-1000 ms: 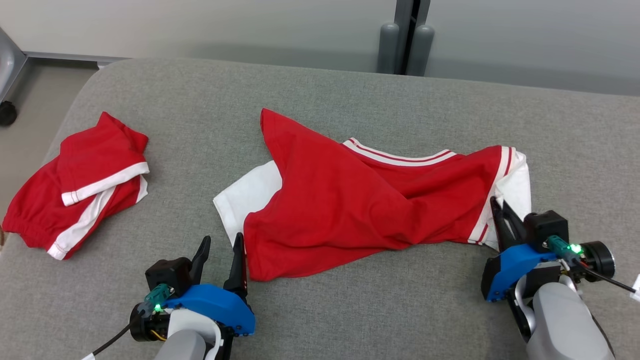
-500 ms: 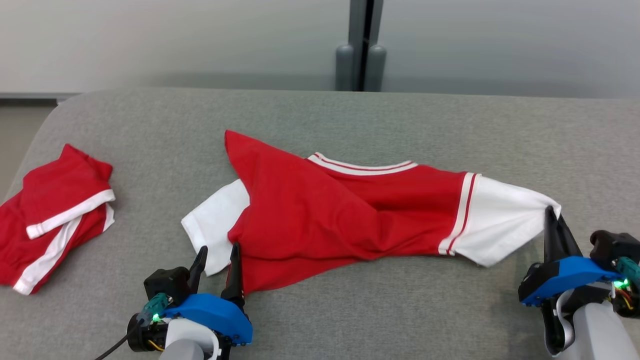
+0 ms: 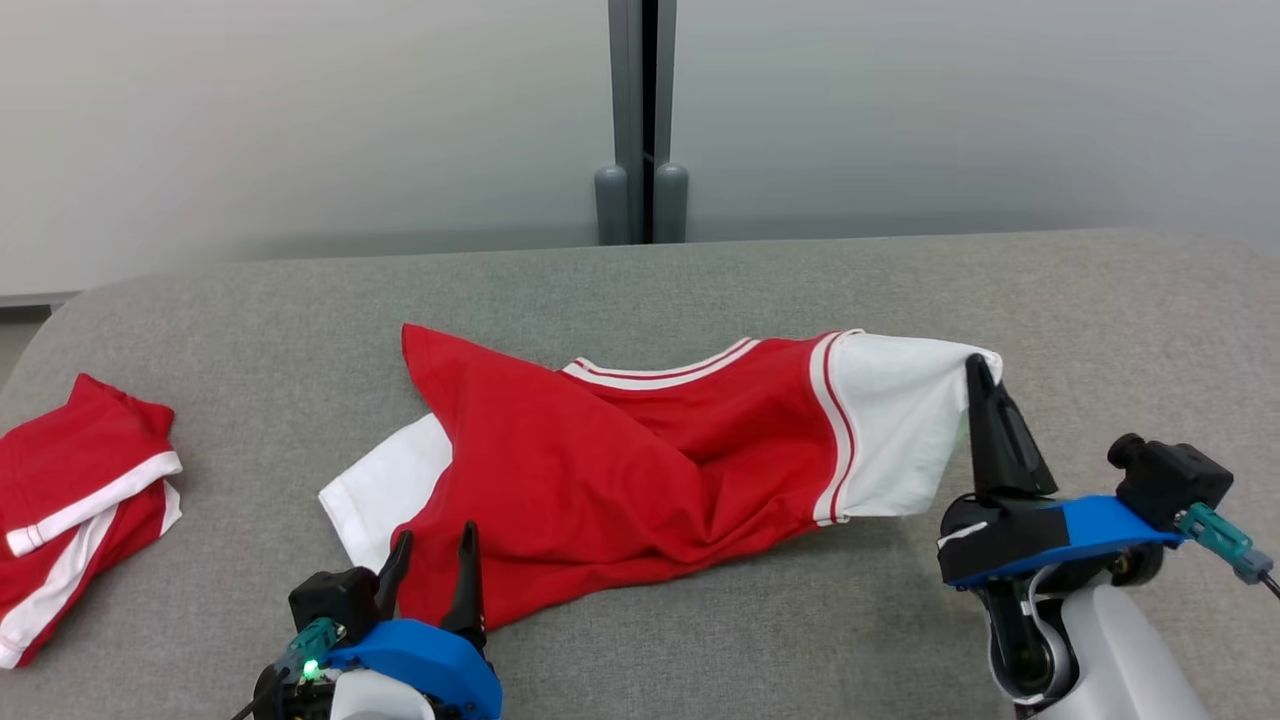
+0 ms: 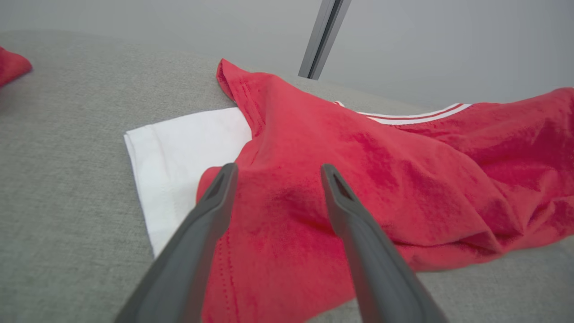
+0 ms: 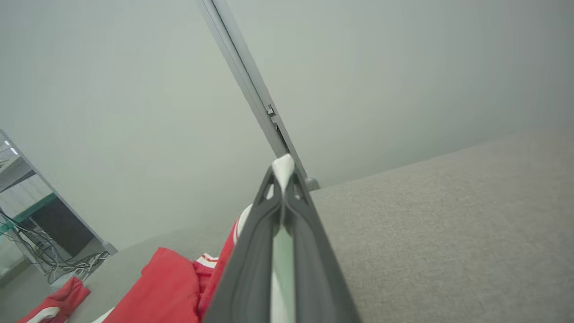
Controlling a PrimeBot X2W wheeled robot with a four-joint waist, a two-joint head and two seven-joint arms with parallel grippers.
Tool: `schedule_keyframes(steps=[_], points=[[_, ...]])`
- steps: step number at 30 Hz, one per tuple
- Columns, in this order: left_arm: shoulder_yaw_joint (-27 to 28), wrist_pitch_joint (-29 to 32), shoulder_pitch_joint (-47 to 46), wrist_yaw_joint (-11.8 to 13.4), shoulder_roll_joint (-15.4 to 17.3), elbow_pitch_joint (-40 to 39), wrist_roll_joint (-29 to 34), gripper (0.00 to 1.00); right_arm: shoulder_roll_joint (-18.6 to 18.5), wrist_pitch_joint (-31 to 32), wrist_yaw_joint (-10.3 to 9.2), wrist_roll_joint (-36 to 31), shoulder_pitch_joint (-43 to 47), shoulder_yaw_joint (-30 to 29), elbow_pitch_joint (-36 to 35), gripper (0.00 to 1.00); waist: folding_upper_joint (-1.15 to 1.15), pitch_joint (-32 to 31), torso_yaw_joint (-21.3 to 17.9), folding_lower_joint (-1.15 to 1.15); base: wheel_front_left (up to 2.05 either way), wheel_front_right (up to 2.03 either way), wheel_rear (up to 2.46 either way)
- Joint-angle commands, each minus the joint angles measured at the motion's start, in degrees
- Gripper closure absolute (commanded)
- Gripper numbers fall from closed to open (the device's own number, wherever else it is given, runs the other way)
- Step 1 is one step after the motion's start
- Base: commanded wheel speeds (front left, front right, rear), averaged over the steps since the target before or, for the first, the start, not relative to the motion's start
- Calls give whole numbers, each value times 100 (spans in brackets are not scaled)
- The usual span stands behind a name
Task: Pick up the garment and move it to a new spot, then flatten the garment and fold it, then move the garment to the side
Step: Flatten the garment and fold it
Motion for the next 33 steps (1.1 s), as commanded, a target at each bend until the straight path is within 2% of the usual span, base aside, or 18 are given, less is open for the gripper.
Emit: schedule_keyframes(steps=[1,6,9,11,14,19,20,22,24,27,33], points=[[31,-15,84,24,4,20,22,0,-12,-4,0,401,173,143,-200,100,1,-71,-60,0,0,0,0],[118,-15,148,29,5,50,74,0,-11,-3,0,1586,510,483,-803,100,1,-105,-131,0,0,0,0],[151,-15,155,20,2,82,115,0,-14,-3,0,2114,687,538,-785,100,1,-77,-179,0,0,0,0],[163,-15,119,13,7,94,137,0,-17,-4,1,2188,760,415,-566,100,1,-48,-195,0,0,0,0],[134,-15,46,-3,5,105,151,0,-15,-4,0,1444,735,106,22,100,1,-7,-184,0,0,0,0],[81,-16,-35,-15,5,133,168,0,-57,-4,0,-556,562,-672,892,100,1,31,-100,0,0,0,0],[93,-15,-37,-3,5,136,183,0,-55,-3,0,-964,543,-814,1025,85,1,35,-89,0,0,0,0],[112,-15,-25,24,5,130,221,0,-103,-5,-1,-1842,542,-1010,1282,0,1,34,-59,0,0,0,0],[151,-15,4,61,5,109,285,0,-130,-4,-1,-2627,509,-1222,1413,0,1,23,-39,0,0,0,0],[239,-15,78,141,2,46,375,0,-96,-4,-1,-3431,475,-1645,1624,0,1,-9,-12,0,0,0,0],[434,-16,188,310,3,-171,675,0,-21,-4,-1,-3870,304,-2026,1378,0,1,-79,16,0,0,0,0]])
